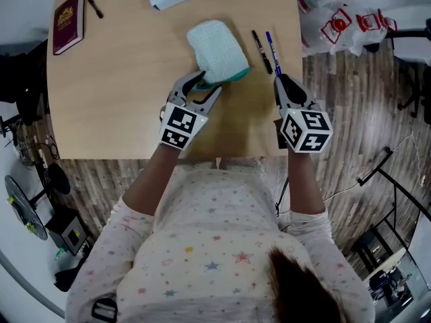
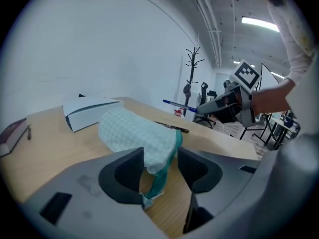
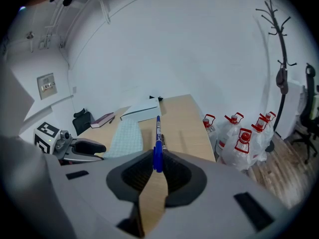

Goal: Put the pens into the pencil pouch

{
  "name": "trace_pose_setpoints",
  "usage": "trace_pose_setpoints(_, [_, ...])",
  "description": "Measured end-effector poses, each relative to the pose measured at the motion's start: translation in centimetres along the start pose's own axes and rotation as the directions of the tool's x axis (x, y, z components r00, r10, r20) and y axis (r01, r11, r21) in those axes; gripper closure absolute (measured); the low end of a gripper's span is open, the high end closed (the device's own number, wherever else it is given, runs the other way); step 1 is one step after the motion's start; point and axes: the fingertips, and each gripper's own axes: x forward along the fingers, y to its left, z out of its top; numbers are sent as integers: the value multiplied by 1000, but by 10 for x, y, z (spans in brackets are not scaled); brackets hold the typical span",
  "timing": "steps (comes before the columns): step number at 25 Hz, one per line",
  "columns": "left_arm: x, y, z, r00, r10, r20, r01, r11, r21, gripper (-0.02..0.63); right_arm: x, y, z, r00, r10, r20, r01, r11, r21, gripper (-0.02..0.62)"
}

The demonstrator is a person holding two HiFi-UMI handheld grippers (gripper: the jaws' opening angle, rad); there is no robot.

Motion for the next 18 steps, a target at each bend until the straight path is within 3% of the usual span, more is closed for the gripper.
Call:
trace_pose_setpoints(6, [6,5,-6,999,36,-36,-34,998,56,405,-10,-1,-3,1000,-13,11,13,1000,16,538])
trace_pose_setpoints(10, [8,9,-5,998,47,-28,-45,997,65,463,-16,0,-2,1000,-14,21,14,1000,20,538])
trace_pose_setpoints(14, [4,11,1,999,34,-1,-34,998,47,520,-23,4,1,1000,-10,29,10,1000,14,538])
trace_pose_setpoints(18, [0,19,8,999,46,9,-46,999,4,532,-28,8,5,999,-2,35,2,1000,13,538])
